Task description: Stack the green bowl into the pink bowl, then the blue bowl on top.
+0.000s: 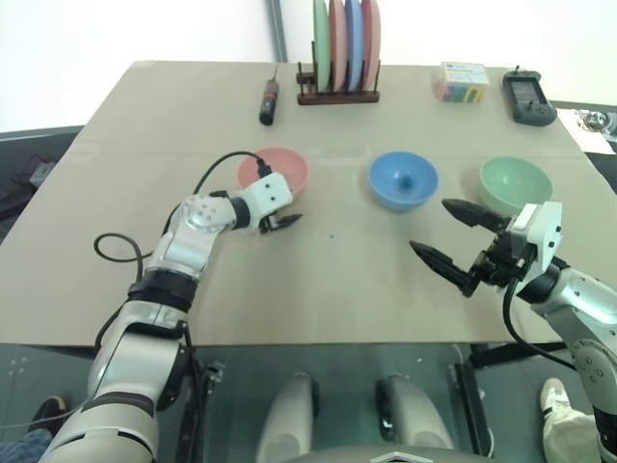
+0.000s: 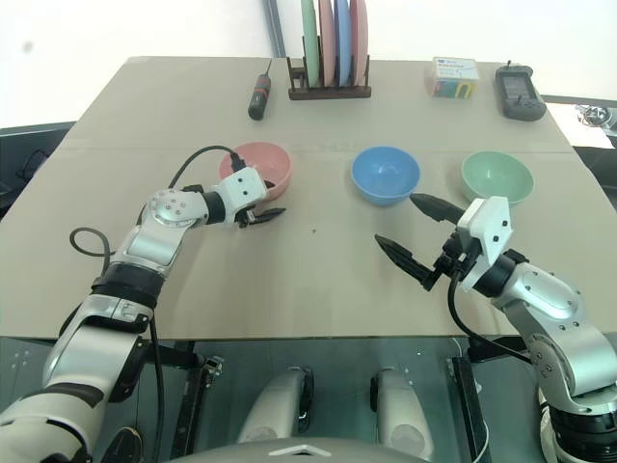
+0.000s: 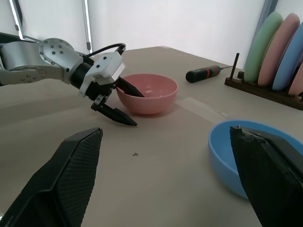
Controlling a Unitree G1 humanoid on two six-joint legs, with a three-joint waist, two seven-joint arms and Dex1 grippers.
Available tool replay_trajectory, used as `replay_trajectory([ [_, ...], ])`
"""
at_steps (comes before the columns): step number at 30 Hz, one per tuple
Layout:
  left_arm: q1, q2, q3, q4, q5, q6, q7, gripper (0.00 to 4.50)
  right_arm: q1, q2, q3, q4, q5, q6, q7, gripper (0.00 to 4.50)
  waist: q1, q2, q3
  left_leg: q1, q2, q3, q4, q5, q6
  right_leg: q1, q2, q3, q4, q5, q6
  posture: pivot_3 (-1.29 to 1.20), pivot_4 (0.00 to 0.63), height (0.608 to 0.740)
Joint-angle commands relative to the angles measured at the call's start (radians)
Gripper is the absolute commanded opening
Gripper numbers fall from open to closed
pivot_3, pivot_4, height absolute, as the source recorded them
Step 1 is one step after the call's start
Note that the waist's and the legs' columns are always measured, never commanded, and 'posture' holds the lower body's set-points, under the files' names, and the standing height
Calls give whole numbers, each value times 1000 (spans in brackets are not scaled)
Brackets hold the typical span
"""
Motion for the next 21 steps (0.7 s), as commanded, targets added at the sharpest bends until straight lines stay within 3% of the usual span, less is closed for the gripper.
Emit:
replay_trajectory([
  [1, -29, 5, 8, -4, 0, -21, -6, 1222, -1, -4, -30, -31, 0, -18, -9, 4500, 0, 0, 0, 0, 0, 0, 0, 0, 0, 0, 0, 0, 0, 0, 0, 0, 150, 740],
  [3, -32, 6, 6, -1, 3, -26, -6, 274, 4, -4, -29, -32, -3, -20, -10, 4500, 0, 0, 0, 0, 0, 0, 0, 0, 0, 0, 0, 0, 0, 0, 0, 0, 150, 740],
  [4, -33, 6, 6, 0, 4, -27, -6, 68, 6, -4, -29, -32, -3, -20, -10, 4500, 0, 0, 0, 0, 0, 0, 0, 0, 0, 0, 0, 0, 0, 0, 0, 0, 150, 740],
  [9, -34, 0, 8, -45, -24, -51, -44, 68, 5, -4, -30, -29, -5, -20, -11, 4500, 0, 0, 0, 0, 0, 0, 0, 0, 0, 0, 0, 0, 0, 0, 0, 0, 150, 740],
  [17, 125, 41, -50, -495, -228, 63, -361, 68, -11, -4, -28, -18, -7, -19, -6, 4500, -1, 0, 0, -1, 0, 0, 0, 0, 0, 0, 0, 0, 0, 0, 0, 0, 150, 740],
  [21, 152, 84, -76, -583, -241, 90, -434, 68, -26, 3, -17, -12, -6, -17, -8, 4500, -4, 0, 0, 1, 1, 1, 0, 0, 0, 0, 0, 1, 1, 0, 0, 0, 150, 740],
])
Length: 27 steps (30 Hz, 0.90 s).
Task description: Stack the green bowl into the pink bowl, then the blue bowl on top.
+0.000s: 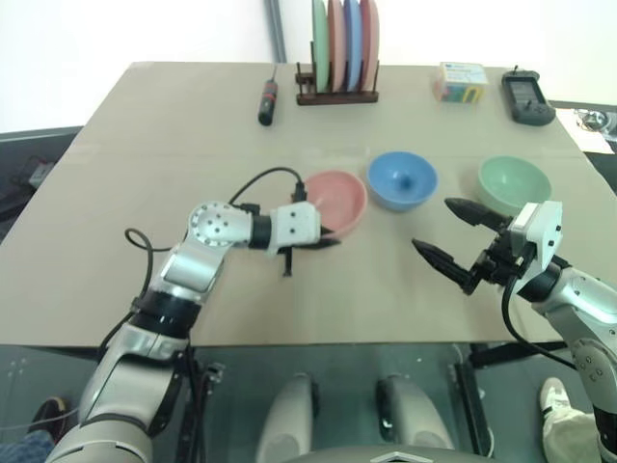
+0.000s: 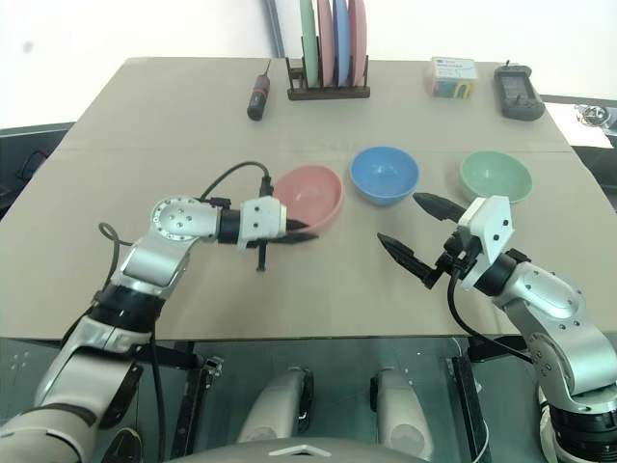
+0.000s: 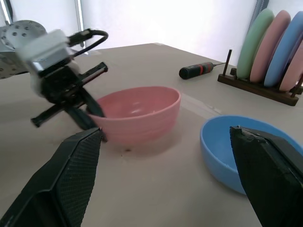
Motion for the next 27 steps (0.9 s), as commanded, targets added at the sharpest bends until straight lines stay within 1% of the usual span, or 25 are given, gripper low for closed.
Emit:
replay_trajectory([
  [1, -12, 19, -1, -52, -10, 15, -25, 68, -23, 2, -13, -18, 7, -16, -1, 4500, 2, 0, 0, 0, 0, 0, 0, 0, 0, 0, 0, 0, 0, 0, 0, 0, 150, 740],
  [4, -49, 0, 5, -7, 10, -2, 3, 1170, -30, 3, -11, -11, 5, -17, 1, 4500, 5, 0, 0, 0, 0, 0, 1, 0, 0, 0, 0, 0, 0, 0, 0, 0, 150, 740],
  [5, -59, -7, 9, 2, 4, -12, 1, 1643, -32, 3, -11, -9, 5, -17, 2, 4500, 6, 0, 0, -1, 0, 0, 1, 0, 0, 0, 0, 0, 0, 0, 0, 0, 150, 740],
  [7, -81, -29, 18, 8, -9, -18, 17, 2268, -32, 3, -11, -8, 5, -17, 2, 4500, 6, 0, 0, -1, 0, 0, 2, 0, 0, 0, 0, 0, -1, 0, 0, 0, 150, 740],
  [8, -88, -38, 21, 10, -13, -22, 24, 2693, -34, 3, -11, -7, 5, -16, 2, 4500, 6, 0, 0, -1, -1, 0, 2, 0, 0, 0, 0, 0, -1, 0, 0, 0, 150, 740],
  [9, -92, -47, 25, 9, -19, -35, 27, 3028, -35, 2, -11, -5, 5, -11, -1, 4500, 6, 0, 0, -2, -1, 0, 2, 0, 0, 0, 0, 0, -1, 0, 0, 0, 150, 740],
  [10, -92, -54, 29, 5, -27, -44, 27, 3493, -36, 1, -11, -4, 4, -8, -3, 4500, 5, 0, 0, -2, -1, 0, 2, 0, 0, 0, 0, 0, -1, 0, 0, 0, 150, 740],
  [12, -87, -71, 51, -18, -75, -21, 27, 4254, -43, -14, -8, 7, -18, 15, -20, 4500, 3, 0, 0, -1, -1, 0, 1, 0, 0, 0, 0, 0, -1, 0, 0, 0, 150, 740],
  [13, -85, -77, 62, -32, -102, -1, 27, 4423, -51, -21, -8, 19, -38, 24, -34, 4500, 2, 0, 0, -1, 0, 0, 1, 0, 0, 0, 0, 0, -1, 0, 0, 0, 150, 740],
  [16, -78, -95, 122, -77, -203, 76, 46, 4423, -114, -40, -11, 105, -130, 33, -95, 4500, 0, 0, 0, -1, 0, 0, 1, 0, 0, 0, 0, 0, 0, 0, 0, 0, 150, 740],
  [19, -71, -100, 190, -115, -304, 174, 75, 4423, -182, -56, 0, 193, -203, 25, -124, 4500, 1, 0, 0, 0, 0, 0, 2, 0, 0, 0, 0, 0, 0, 0, 0, 0, 150, 740],
  [22, -60, -97, 271, -145, -409, 287, 128, 4423, -265, -132, 91, 355, -364, -32, -92, 4500, 0, 0, 0, 0, 0, 0, 1, 0, 0, 0, 0, 0, 0, 0, 0, 0, 150, 740],
  [25, -25, -71, 361, -170, -495, 380, 170, 4423, -406, -124, 142, 621, -438, -85, -88, 4500, -10, 0, 0, 0, 0, 1, 1, 0, 0, 0, 0, 1, -1, 0, 0, 0, 150, 740],
  [27, 0, -63, 407, -184, -527, 398, 197, 4423, -469, -117, 166, 766, -473, -127, -66, 4500, -15, 0, 0, 0, 0, 0, 1, 0, 0, 0, 0, 0, -1, 0, 0, 0, 150, 740],
])
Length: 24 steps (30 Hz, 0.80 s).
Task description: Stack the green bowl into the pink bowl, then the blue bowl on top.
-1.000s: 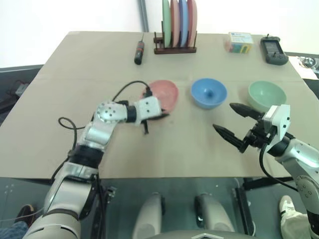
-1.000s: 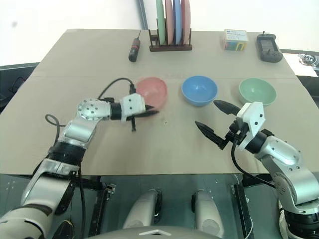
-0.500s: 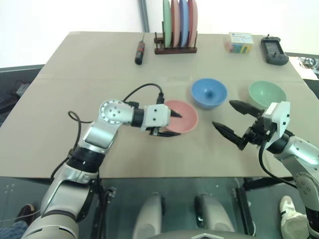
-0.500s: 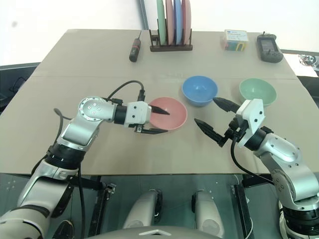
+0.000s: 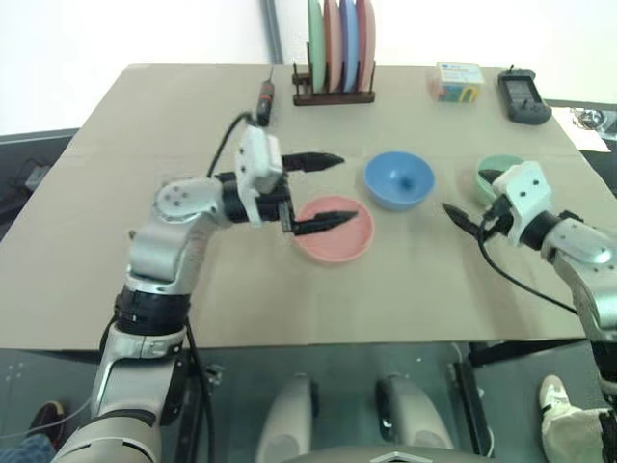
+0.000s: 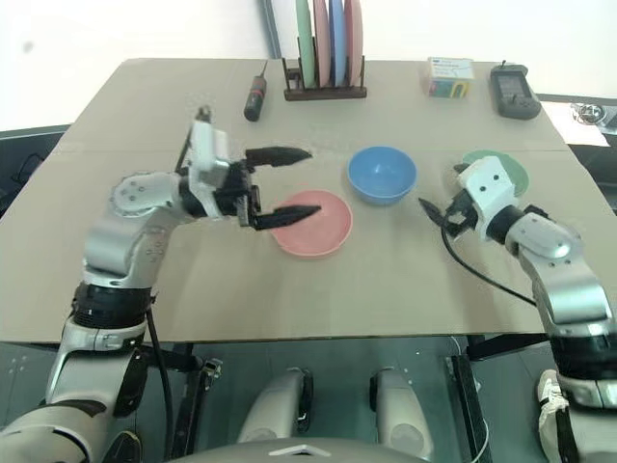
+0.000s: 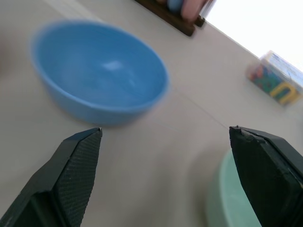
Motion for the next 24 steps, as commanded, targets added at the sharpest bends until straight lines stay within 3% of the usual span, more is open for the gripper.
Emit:
replay_trajectory([
  [1, 33, 19, 96, -55, -69, 33, 48, 4423, -92, 10, 20, 204, -56, -82, 21, 4500, 0, 0, 0, 0, 0, 0, 0, 0, 0, 0, 0, 0, 0, 0, 0, 0, 150, 740],
  [6, 169, 63, 212, -114, -134, 51, 56, 4423, -272, 48, 35, 595, -98, -154, 52, 4500, -12, 1, 1, 0, 0, 2, 0, 0, 0, 0, -1, 2, -1, 0, 0, 0, 150, 740],
  [9, 258, 92, 264, -150, -169, 59, 49, 4500, -362, 63, 38, 776, -121, -206, 68, 3668, -11, 1, 1, 0, 0, 1, -2, 0, 0, -1, 0, 1, -1, 0, 0, 0, 150, 740],
  [12, 343, 129, 305, -171, -183, 54, 20, 4500, -423, 72, 49, 883, -151, -263, 80, 2309, -11, 1, 1, 0, 0, 1, -2, 0, 0, -1, 0, 1, -1, 0, 0, 0, 150, 740],
  [18, 462, 152, 368, -172, -164, 4, 27, 4500, -485, 89, 55, 964, -190, -332, 115, 120, -10, 1, 1, 0, 0, 1, -2, 0, 0, -1, 0, 1, -1, 0, 0, 0, 150, 740],
  [24, 494, 158, 387, -168, -168, -16, 27, 4500, -481, 86, 57, 924, -207, -355, 147, 44, -10, 1, 1, 1, 0, 1, -2, 0, 0, -1, 0, 1, 0, 0, 0, 0, 150, 740],
])
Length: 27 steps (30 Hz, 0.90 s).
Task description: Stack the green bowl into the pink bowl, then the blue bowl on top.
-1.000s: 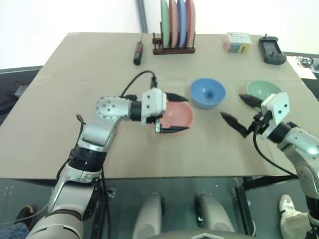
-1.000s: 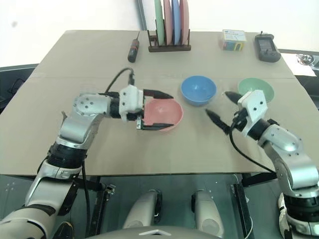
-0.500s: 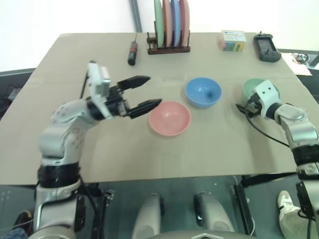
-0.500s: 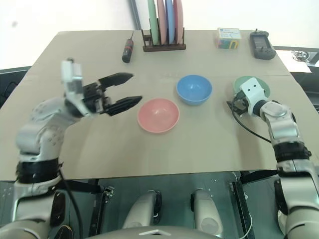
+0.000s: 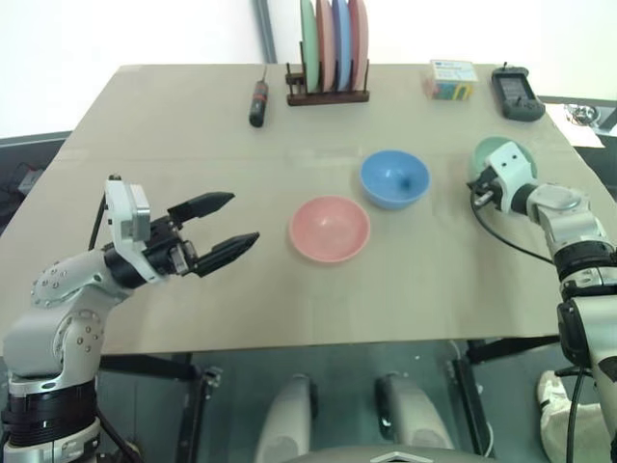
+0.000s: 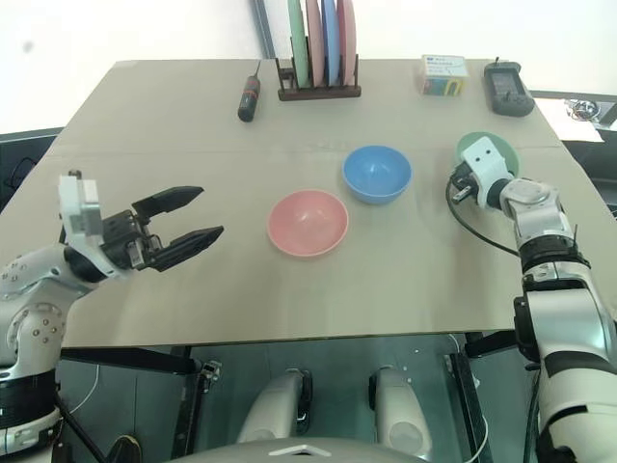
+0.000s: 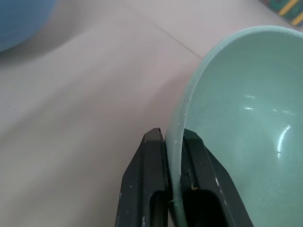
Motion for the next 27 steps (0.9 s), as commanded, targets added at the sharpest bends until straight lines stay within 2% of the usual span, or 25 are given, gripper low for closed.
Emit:
replay_trajectory([
  [1, 6, 21, 33, -26, -8, -30, -2, 4500, 1, -21, 1, -82, -8, -42, 32, 44, 1, 0, 0, 0, 0, 0, 0, 0, 0, 0, 0, 0, 0, 0, 0, 0, 150, 740],
  [6, 19, 29, 41, -10, -1, -50, -10, 4500, 46, -22, -4, -407, 58, -2, 184, 44, -2, 1, 1, -1, 0, 0, -1, 0, 0, -1, 0, 0, 0, 0, 0, 0, 150, 740],
  [11, 41, 47, 50, 17, 4, -57, -22, 4500, 98, -26, 39, -891, 207, 201, 375, 44, 0, 2, 1, -1, 1, 0, -1, 0, 0, -2, 0, 0, 0, 0, 0, 0, 150, 740],
  [15, 41, 55, 44, 23, 5, -61, -25, 4500, 109, -3, 105, -1136, 291, 335, 442, 44, 5, 1, 1, -1, 1, -1, -1, 0, 0, -1, 0, -2, 0, 0, 0, 0, 150, 740],
  [20, 30, 62, 36, 33, 13, -71, -29, 4500, 100, 75, 223, -1235, 269, 367, 435, 44, 5, 1, 1, -1, 1, -1, 0, 0, 0, -1, 0, -2, 0, 0, 0, 0, 150, 740],
  [27, 15, 74, 31, 44, 11, -78, -29, 4500, 102, 152, 336, -1188, 199, 308, 424, 44, 5, 1, 1, -1, 1, -1, -1, 0, 0, -1, 0, -3, 0, 0, 0, 0, 150, 740],
])
